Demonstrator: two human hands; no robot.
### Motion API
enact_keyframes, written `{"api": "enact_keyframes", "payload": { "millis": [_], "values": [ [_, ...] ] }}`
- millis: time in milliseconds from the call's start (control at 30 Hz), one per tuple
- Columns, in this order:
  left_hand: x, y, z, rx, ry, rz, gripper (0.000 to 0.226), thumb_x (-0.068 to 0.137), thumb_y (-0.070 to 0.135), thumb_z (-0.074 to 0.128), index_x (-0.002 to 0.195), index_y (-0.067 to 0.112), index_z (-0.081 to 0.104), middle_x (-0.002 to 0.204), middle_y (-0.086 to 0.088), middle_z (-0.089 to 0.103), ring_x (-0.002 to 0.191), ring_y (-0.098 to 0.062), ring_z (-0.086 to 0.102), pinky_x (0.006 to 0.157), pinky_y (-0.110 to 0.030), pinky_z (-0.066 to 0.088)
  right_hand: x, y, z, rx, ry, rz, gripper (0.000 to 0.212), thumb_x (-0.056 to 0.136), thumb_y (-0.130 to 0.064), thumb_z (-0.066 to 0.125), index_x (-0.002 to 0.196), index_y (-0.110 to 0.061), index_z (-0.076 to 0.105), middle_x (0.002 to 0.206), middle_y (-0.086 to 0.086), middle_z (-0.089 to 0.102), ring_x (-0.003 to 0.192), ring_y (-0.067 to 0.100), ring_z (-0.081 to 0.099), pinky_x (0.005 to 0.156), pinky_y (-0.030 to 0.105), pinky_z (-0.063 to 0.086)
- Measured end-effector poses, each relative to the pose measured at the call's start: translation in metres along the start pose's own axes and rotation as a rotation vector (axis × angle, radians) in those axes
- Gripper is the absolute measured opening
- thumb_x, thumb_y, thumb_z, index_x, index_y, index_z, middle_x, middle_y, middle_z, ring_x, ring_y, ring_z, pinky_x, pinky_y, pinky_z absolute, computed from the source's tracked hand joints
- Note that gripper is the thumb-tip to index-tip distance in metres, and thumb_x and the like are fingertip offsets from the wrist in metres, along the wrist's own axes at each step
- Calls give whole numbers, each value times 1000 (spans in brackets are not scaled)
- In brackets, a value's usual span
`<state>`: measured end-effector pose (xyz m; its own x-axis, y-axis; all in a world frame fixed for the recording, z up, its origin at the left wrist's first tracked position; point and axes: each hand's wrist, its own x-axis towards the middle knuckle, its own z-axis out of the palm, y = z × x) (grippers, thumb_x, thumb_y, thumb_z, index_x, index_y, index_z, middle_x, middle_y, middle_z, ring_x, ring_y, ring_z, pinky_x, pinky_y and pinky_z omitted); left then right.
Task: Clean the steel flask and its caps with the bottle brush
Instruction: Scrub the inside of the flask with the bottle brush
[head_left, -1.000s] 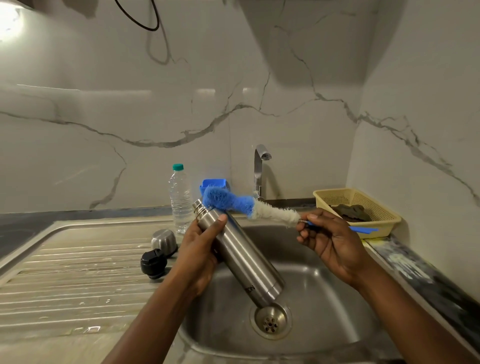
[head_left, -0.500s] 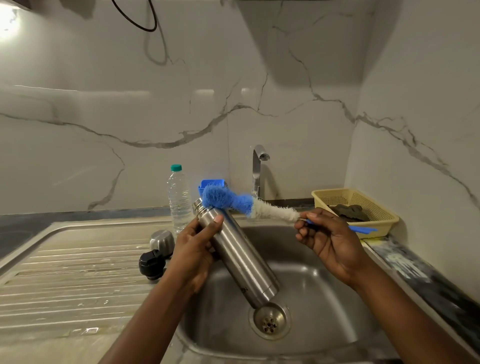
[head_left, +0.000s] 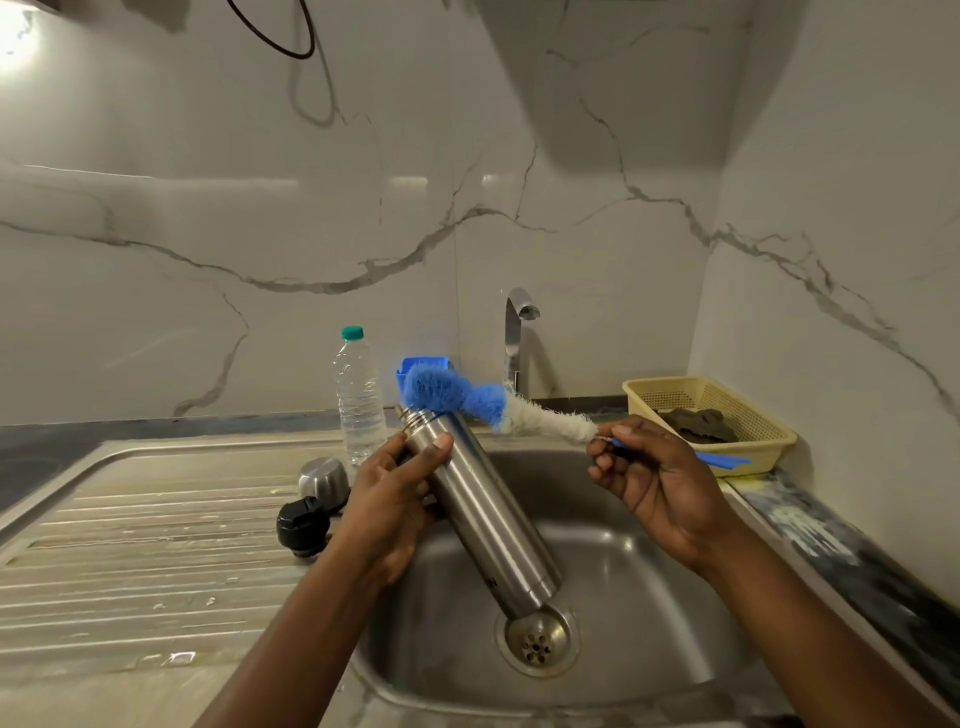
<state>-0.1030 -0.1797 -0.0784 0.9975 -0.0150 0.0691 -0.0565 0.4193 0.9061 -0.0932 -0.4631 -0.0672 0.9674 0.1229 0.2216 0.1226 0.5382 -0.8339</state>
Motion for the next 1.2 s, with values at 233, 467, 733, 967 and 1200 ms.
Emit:
{"api": "enact_keyframes", "payload": {
  "millis": [233,467,733,967,1200],
  "values": [
    [1,6,-4,-38,17,9,59,80,20,78,137,14,62,126,-17,69,115,-36,70,90,-53,61,-1,-13,-8,0,40,-14,18,85,-7,57,77,-6,73,74,15,64,60,16,61,61,30,61],
    [-2,0,1,1,-23,5,57,82,20,79,136,11,63,126,-20,71,111,-35,73,84,-46,63,1,0,-1,1,2,3,19,96,-5,54,90,-2,73,83,18,69,69,19,66,68,33,63],
    [6,10,-9,-182,117,8,63,80,23,79,139,10,62,127,-16,67,113,-31,70,82,-46,64,-1,-5,-11,5,58,44,13,84,-6,58,85,-1,70,75,17,65,60,18,62,60,32,61],
    [4,12,-6,-198,124,74,61,81,23,78,139,10,62,126,-14,68,116,-31,69,87,-47,61,0,2,-1,-7,19,41,15,88,-8,58,91,1,71,79,18,68,65,19,64,65,32,63],
    [6,27,-20,-313,205,176,69,82,22,77,146,5,56,124,-14,69,117,-32,71,98,-55,60,1,-10,-25,-13,61,55,19,86,-5,54,77,-3,71,72,18,61,53,18,58,53,31,56]
  ]
}}
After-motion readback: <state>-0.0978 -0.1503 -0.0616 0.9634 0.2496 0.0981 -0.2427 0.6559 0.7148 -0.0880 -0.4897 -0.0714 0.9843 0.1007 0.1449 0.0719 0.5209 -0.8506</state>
